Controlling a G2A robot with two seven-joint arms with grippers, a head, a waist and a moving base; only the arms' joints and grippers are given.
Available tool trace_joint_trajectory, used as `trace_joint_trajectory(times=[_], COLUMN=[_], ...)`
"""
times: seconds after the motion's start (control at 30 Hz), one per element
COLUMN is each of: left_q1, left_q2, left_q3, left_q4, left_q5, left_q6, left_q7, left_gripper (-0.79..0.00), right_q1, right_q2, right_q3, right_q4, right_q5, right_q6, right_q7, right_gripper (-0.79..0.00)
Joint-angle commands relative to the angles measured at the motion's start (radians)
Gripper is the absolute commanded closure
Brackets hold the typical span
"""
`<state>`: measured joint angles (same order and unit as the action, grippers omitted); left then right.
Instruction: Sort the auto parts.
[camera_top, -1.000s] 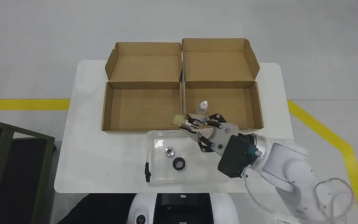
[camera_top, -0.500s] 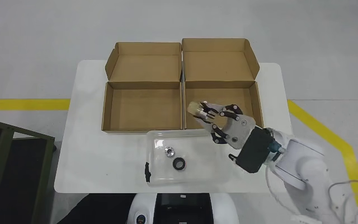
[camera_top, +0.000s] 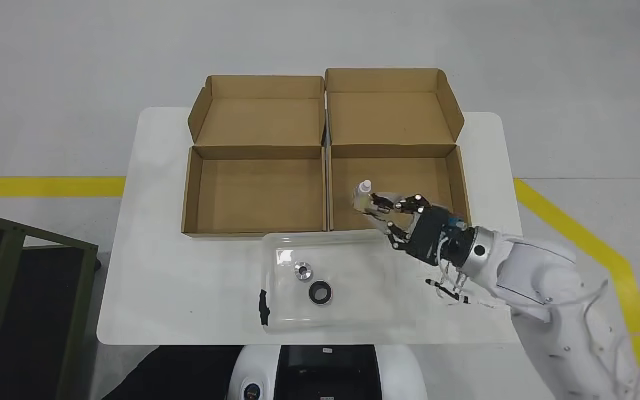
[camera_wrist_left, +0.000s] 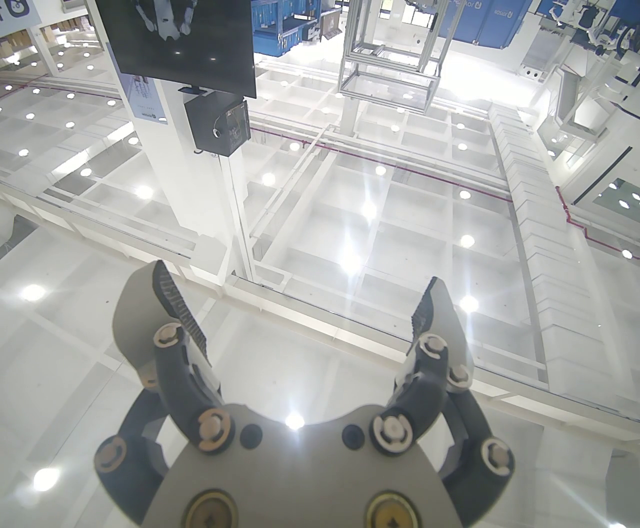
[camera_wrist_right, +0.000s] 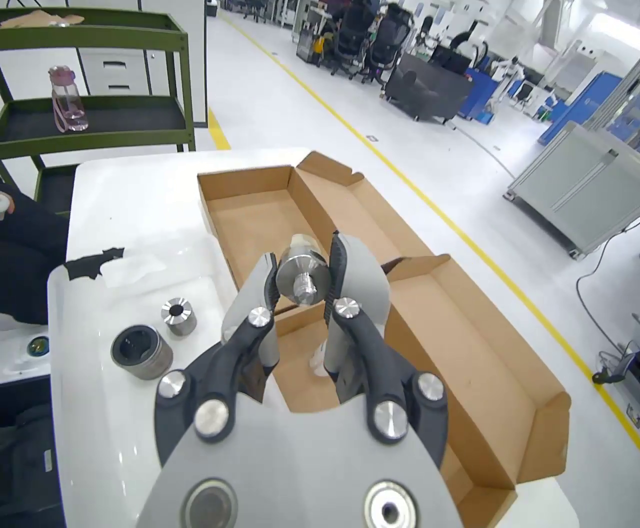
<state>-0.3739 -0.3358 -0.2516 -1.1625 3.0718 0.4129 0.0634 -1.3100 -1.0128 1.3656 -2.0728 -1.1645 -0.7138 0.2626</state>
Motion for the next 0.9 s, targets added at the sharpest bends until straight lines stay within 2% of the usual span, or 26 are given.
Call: trace_joint_trajectory(times=[0.0,0.3,0.6,0.87], left_q1=[0.000,0.000,0.000,0.000], left_q2=[0.000,0.000,0.000,0.000], left_q3=[0.000,0.000,0.000,0.000], left_q4=[0.000,0.000,0.000,0.000], left_q5=[0.000,0.000,0.000,0.000], left_q6=[0.000,0.000,0.000,0.000], left_q7=[0.000,0.000,0.000,0.000], left_gripper=[-0.785,-0.785,-0.785,-0.785], right_q1=[-0.007,0.027,0.124,0.222], right_q2=[0.003,0.010,0.007,-0.004], right_q3=[0.016,0.043,-0.002,-0.093], right_q4=[0.021,0.131,0.252,0.364], right_q5=[0.011,0.050,0.073,0.064], right_q6=[0.000,0.019,0.050,0.052], right_q7=[0.035,0.182,0.279,0.356], right_gripper=[0.000,0.000,0.000,0.000])
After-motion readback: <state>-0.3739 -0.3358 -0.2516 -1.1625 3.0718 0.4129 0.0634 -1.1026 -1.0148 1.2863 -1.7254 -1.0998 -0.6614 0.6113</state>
